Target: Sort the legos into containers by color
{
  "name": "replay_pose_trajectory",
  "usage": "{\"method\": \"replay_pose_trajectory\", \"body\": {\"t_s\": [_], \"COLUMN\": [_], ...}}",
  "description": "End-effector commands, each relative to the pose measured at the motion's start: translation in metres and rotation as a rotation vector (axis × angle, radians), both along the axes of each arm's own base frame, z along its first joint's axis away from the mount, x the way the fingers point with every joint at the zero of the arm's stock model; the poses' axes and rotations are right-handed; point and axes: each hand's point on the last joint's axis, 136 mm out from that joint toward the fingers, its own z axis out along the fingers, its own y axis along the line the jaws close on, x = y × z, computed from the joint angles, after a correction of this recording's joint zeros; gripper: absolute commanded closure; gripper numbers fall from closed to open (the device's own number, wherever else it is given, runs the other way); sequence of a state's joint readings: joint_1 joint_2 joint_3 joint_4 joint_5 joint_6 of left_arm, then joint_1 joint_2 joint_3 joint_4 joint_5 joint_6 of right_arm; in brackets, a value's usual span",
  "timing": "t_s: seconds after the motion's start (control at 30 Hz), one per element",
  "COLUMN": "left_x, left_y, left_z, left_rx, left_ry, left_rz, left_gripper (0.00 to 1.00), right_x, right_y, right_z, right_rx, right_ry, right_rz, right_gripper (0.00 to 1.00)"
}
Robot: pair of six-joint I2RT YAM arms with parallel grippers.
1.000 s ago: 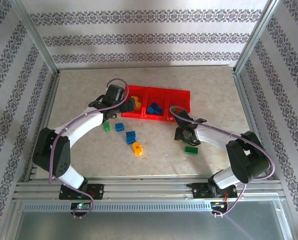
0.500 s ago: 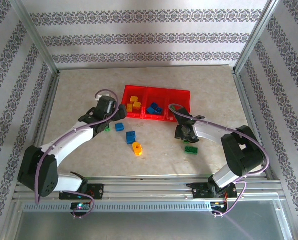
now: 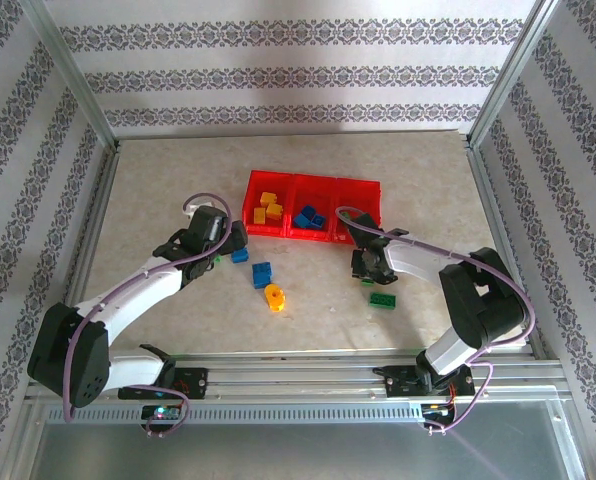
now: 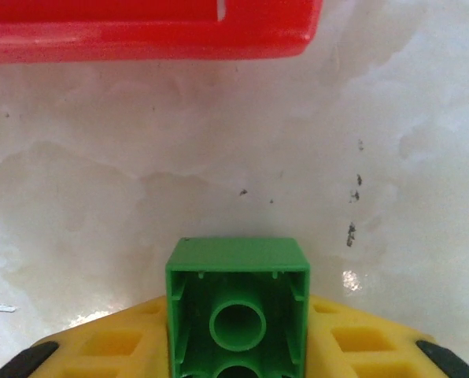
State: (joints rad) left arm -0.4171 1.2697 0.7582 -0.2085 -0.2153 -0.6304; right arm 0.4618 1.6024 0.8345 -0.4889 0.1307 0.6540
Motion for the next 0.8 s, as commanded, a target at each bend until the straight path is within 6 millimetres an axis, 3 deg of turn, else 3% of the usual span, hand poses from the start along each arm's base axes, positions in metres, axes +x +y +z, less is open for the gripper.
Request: {"method": "replay_pose_trajectory", "body": {"t_s": [0.0, 0.3, 0.53, 0.77], "left_x": [0.001, -0.002, -0.004, -0.005], "left_y": [0.004, 0.005, 0.008, 0.009], "left_z": [0.004, -0.004, -0.004, -0.007], "left_rx": [-0.018, -0.034, -0.033, -0.038], "left_ry": [-0.024, 0.0, 0.0, 0.009], "left_rz": [0.03, 0.033, 0.036, 0.032], "left_gripper": [0.0, 0.0, 0.0, 0.0], "right_x": [0.003, 0.01, 0.03, 0.064], "right_y": [0.009, 0.029, 0.052, 0.061], "right_z": [-0.003, 0.012, 0.051, 0.085], "right_rx": [0.03, 0.019, 0.022, -0.003], "right_ry": [0.023, -0.004, -0.11, -0.218], "right_rz": [0.014, 0.074, 0.137, 0.182], "right_gripper": [0.66, 0.8, 0.81, 0.79]}}
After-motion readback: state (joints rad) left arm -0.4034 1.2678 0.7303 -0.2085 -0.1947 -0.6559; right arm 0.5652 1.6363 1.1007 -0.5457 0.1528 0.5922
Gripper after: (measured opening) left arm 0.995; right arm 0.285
